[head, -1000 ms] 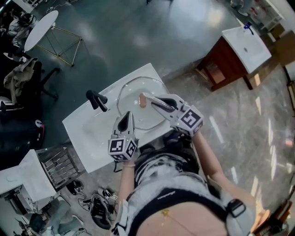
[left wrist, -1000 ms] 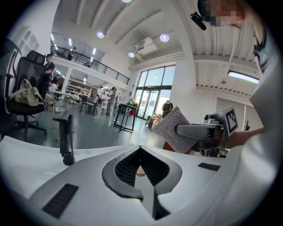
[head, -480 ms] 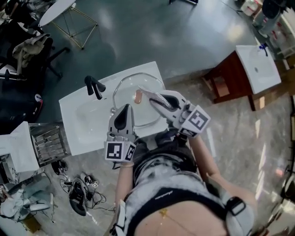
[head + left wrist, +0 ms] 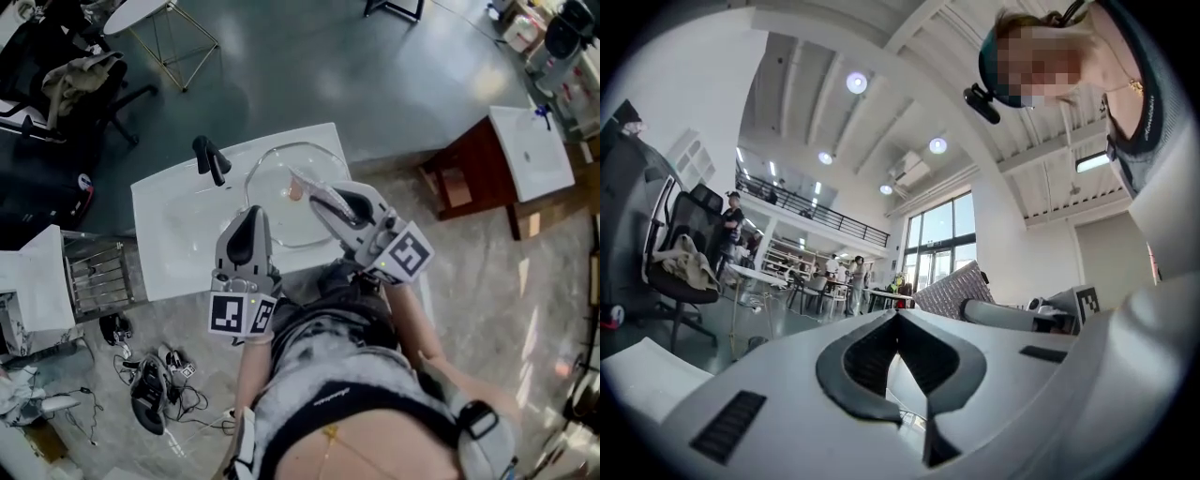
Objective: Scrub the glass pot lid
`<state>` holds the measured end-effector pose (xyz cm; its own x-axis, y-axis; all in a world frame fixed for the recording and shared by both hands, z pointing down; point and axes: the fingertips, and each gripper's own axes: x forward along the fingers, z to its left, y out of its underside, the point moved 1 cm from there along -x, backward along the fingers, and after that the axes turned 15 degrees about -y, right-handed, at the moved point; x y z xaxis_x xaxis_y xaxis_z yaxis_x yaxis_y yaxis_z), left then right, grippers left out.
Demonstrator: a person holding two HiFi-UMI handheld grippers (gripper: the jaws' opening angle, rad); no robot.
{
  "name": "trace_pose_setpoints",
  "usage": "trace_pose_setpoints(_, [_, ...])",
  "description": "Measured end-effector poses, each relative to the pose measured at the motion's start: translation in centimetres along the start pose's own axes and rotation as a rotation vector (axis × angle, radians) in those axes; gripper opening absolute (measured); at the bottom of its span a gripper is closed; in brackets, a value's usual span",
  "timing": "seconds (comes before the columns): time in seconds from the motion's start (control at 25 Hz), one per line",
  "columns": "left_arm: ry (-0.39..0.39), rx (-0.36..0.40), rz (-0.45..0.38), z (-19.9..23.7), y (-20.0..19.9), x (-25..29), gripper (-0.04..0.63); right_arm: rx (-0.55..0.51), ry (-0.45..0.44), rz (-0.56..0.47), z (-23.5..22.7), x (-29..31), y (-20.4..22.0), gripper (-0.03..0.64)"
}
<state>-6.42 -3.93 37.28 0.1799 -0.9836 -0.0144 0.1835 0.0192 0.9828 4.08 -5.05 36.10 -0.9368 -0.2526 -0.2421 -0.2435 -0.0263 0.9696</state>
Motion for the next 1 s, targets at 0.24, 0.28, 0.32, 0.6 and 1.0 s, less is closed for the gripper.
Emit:
trace_pose_setpoints(0.24, [0.014, 0.004, -0.005, 4.1, -1.6, -3.9, 0.002, -0.027, 0.063, 0.007, 3.8, 3.8, 0.2, 0.086])
trace_pose_setpoints(0.28, [0.026, 0.007, -0.012, 4.6, -1.8, -4.5, 0.002, -0.034, 0.072, 0.010, 4.6, 4.4, 0.3, 0.086])
trace_pose_setpoints(0.32, [0.040, 0.009, -0.017, 5.0, -1.9, -5.2, 0.002, -0.042, 0.083, 0.014, 5.4, 5.0, 0.4, 0.084])
trace_pose_setpoints(0.6, [0.129, 0.023, 0.006, 7.5, -1.9, -9.4, 0.002, -0.125, 0.183, 0.024, 11.0, 7.9, 1.9, 0.084])
trace_pose_setpoints(1.0, [0.234, 0.034, 0.101, 7.6, 0.1, -13.0, 0.002, -0.119, 0.332, 0.074, 15.8, 7.1, 3.6, 0.084])
